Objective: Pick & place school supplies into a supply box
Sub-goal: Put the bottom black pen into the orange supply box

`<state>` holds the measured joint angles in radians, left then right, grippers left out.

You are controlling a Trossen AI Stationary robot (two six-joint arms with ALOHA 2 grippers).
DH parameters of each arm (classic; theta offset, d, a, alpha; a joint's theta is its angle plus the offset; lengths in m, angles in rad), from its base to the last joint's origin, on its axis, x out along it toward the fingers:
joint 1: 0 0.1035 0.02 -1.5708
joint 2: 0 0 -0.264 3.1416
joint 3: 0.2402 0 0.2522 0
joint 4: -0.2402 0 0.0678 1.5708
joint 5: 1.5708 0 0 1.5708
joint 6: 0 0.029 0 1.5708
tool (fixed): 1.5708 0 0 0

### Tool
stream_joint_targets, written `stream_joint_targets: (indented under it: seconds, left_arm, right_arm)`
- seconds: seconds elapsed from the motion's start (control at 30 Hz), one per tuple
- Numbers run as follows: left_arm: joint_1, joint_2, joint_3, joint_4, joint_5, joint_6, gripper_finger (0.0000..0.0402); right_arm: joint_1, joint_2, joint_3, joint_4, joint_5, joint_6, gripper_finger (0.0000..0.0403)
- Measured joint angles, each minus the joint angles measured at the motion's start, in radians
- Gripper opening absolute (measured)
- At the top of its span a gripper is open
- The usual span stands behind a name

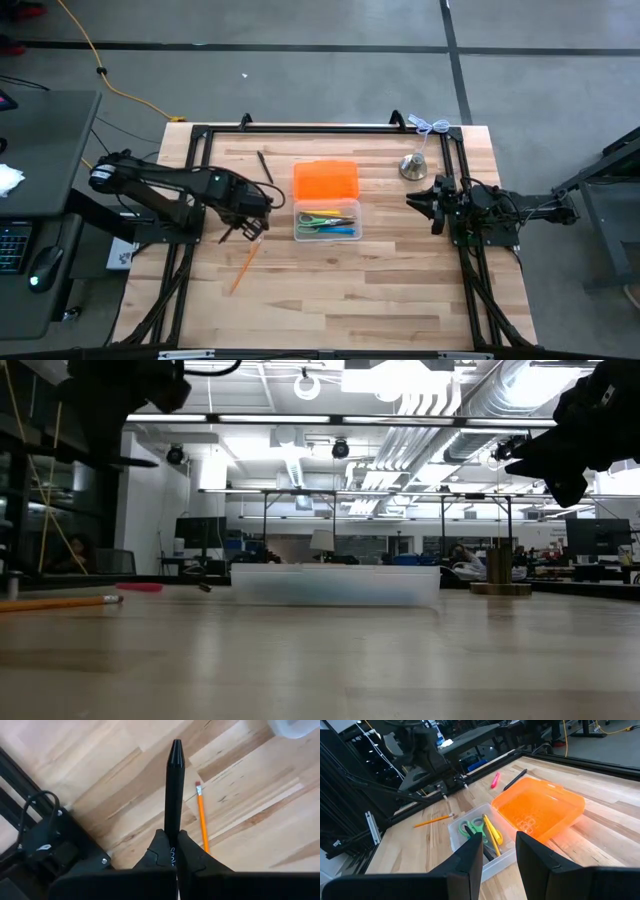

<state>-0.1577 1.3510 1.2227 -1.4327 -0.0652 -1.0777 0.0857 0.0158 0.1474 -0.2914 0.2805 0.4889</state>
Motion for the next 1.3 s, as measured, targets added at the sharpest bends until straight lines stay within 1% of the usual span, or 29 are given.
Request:
stream_joint_targets:
  seconds: [0.17, 0.33, 0.8, 1.17, 1.3]
  left_arm:
    - [0.000, 0.000, 0.041, -0.007, -0.044, 0.025, 0.0021]
    - [0.000, 0.008, 0.061, 0.011, -0.060, 0.059, 0.0020]
    - [0.001, 0.009, 0.061, 0.232, -0.069, 0.117, 0.0020]
    - [0.002, 0.009, 0.061, 0.460, -0.068, 0.264, 0.0020]
    - [0.036, 0.017, 0.108, 0.465, -0.067, 0.323, 0.0020]
  right_arm:
    - [0.000, 0.000, 0.000, 0.001, 0.000, 0.000, 0.0094]
    - [0.000, 0.000, 0.000, 0.001, 0.000, 0.000, 0.0094]
    - [0.000, 0.000, 0.000, 0.004, 0.000, 0.000, 0.0094]
    - [0.000, 0.000, 0.000, 0.004, 0.000, 0.000, 0.0094]
    - [0.000, 0.000, 0.000, 0.004, 0.000, 0.000, 0.0094]
